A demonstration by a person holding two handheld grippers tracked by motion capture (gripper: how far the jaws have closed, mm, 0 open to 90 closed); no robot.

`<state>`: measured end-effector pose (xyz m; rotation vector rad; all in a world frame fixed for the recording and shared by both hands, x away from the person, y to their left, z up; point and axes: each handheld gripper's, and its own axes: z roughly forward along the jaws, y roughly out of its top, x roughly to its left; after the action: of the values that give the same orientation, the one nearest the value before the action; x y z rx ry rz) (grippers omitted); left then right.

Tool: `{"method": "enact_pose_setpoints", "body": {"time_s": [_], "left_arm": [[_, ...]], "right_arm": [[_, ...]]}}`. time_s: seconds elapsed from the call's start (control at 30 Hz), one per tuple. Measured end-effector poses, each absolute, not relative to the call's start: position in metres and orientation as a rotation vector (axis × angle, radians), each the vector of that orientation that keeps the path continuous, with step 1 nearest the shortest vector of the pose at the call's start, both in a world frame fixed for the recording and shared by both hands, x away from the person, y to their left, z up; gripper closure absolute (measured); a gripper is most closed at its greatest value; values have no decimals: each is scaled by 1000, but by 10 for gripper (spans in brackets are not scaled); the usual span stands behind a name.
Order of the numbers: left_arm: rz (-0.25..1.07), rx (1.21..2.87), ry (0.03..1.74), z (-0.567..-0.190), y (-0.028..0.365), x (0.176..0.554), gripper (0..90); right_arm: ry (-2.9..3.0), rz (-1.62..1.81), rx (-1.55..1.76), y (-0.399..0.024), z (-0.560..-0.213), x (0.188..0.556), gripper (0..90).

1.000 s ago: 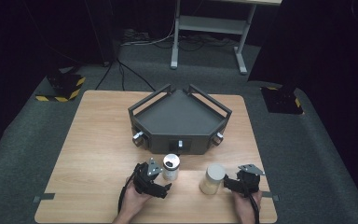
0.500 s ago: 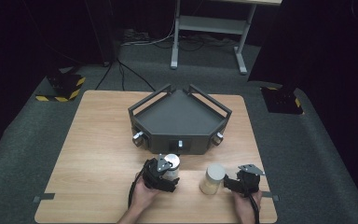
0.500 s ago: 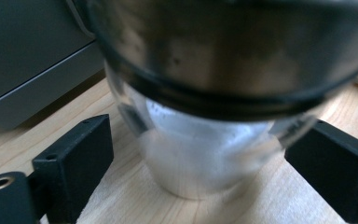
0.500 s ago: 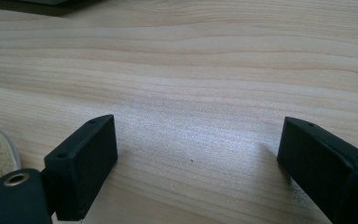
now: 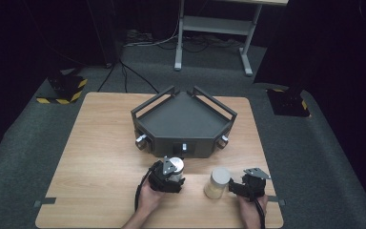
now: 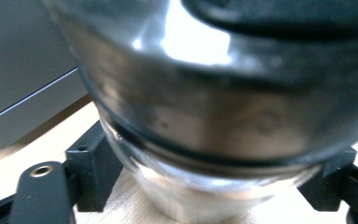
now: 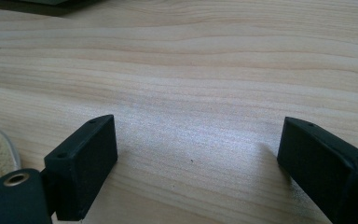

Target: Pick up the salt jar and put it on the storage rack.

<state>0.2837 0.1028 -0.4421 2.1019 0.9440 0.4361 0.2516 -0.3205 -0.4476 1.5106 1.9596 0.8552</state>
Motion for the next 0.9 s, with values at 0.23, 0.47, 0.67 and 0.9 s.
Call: {"method": "enact_pose_setpoints", "body": {"time_s": [0.23,0.47,0.67,0.9], "left_arm": [[452,2099,949,-443,100,283,274],[456,2094,951,-444,99,282,301],[454,2098,951,-443,99,283,304],[457,2092,962,-443,98,281,305]], "right_arm": [[1960,855,1510,-320,-448,252,118],[1960,855,1510,-321,-448,252,118],[1960,855,1510,-321,-448,252,118],[1960,855,1511,-321,-448,252,118]]}}
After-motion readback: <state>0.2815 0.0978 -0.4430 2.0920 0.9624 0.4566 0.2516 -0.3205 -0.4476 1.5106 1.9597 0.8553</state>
